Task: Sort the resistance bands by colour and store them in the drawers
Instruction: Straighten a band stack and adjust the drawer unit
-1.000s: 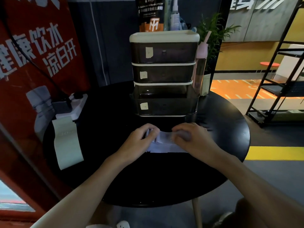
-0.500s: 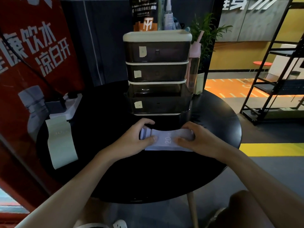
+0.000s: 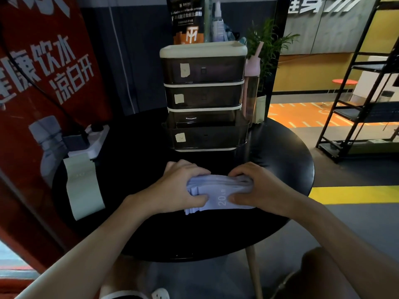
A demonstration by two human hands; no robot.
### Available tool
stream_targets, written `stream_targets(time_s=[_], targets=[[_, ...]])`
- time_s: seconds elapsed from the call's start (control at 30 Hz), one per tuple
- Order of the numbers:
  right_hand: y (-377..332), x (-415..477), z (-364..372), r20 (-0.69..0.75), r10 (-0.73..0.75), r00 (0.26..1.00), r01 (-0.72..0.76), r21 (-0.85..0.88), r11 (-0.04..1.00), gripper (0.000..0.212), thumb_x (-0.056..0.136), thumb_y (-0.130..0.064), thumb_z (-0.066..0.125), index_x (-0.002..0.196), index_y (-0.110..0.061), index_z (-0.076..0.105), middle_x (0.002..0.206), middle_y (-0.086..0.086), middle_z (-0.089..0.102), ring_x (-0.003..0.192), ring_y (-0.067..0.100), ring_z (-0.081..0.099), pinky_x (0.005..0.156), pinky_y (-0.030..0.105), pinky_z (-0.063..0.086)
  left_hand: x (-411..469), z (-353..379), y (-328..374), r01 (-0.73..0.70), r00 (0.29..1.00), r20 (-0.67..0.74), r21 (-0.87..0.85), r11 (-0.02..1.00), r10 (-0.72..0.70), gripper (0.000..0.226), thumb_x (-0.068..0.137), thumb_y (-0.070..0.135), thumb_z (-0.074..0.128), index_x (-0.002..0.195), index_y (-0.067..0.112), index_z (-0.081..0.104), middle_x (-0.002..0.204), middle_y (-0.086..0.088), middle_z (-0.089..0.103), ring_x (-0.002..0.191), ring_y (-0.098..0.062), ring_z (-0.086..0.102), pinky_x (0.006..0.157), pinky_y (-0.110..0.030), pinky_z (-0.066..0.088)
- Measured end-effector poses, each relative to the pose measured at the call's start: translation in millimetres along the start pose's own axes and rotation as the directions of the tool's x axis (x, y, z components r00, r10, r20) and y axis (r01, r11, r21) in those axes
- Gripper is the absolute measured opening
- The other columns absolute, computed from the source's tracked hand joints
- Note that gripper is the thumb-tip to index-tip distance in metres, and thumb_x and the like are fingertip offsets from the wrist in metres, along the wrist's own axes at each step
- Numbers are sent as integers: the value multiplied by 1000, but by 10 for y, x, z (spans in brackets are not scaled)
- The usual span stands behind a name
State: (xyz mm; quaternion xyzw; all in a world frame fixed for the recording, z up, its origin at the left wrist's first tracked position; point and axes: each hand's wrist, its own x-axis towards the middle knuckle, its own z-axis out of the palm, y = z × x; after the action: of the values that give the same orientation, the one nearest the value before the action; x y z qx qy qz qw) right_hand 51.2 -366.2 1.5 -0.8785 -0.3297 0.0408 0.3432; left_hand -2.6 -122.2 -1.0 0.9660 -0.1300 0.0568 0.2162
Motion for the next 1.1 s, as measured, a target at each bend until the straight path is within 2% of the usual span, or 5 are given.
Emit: stream_targets(time_s=[0.1,0.4,0.57,0.87,1.1], targets=[[-30,-36,-19,-16,-26,1000,27,55,998,38,76,-30,81,106,-35,58,102,-18,61,92,-8,58,74,7,45,0,-31,45,-94,994,-63,-8,996,93,48,77,51,71,122,36,60,107,21,56,111,18,29,102,-20,25],[63,50,121,-133,-82,988,95,98,991,46,75,-33,82,114,-30,57,110,-14,57,101,-6,56,80,6,44,34,-7,-67,-141,987,-34,244,959,154,67,85,58,32,149,40,38,125,20,52,116,-2,43,105,-36,29],[158,29,210,-227,-95,969,121,103,987,64,73,-38,82,129,-28,52,120,-13,52,110,-6,53,86,4,39,14,97,-118,-154,969,-145,274,949,199,65,87,57,42,148,34,43,126,16,55,121,-5,43,107,-40,29],[237,15,206,-191,-58,980,102,227,969,67,77,-26,81,135,-23,48,123,-13,58,111,-1,58,88,10,45,16,205,-169,-59,963,-266,-61,996,41,64,73,66,63,124,28,64,119,19,45,104,-7,55,92,-33,48],[223,8,212,-232,-11,973,66,232,970,49,75,-28,82,119,-30,60,110,-20,63,102,-6,59,82,5,43,-21,174,-255,21,940,-327,-212,977,-92,61,62,67,71,114,34,67,105,24,61,106,-3,53,92,-29,46]])
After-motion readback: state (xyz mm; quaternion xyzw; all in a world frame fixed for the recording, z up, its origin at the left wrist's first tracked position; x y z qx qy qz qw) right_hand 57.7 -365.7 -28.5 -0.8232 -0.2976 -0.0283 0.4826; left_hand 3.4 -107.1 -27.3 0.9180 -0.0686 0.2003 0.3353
